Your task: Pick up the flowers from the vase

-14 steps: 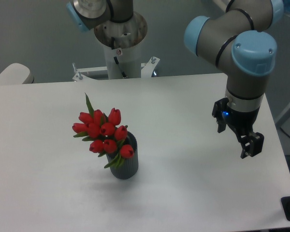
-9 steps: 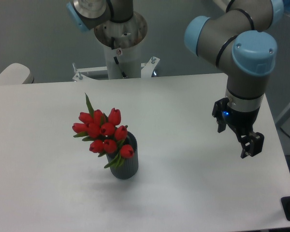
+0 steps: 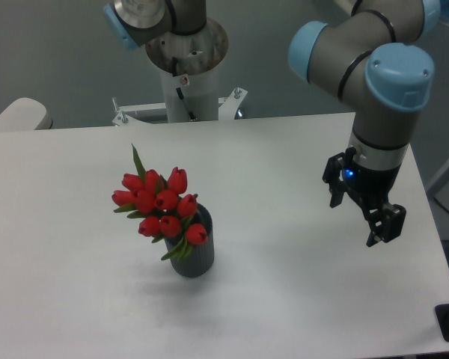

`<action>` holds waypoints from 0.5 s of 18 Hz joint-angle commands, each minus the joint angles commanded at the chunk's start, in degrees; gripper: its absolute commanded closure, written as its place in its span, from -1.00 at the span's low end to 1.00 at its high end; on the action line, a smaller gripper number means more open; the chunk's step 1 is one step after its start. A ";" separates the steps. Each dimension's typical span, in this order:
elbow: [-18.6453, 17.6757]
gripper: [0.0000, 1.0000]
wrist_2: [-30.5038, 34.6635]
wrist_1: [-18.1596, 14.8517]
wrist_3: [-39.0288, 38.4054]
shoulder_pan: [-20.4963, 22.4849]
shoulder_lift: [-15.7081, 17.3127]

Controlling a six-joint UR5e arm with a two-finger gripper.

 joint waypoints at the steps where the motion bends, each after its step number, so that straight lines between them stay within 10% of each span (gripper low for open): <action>1: -0.70 -1.00 -2.03 0.00 -2.19 0.62 0.44; 9: -8.87 -1.00 -9.42 0.09 -11.70 1.59 4.66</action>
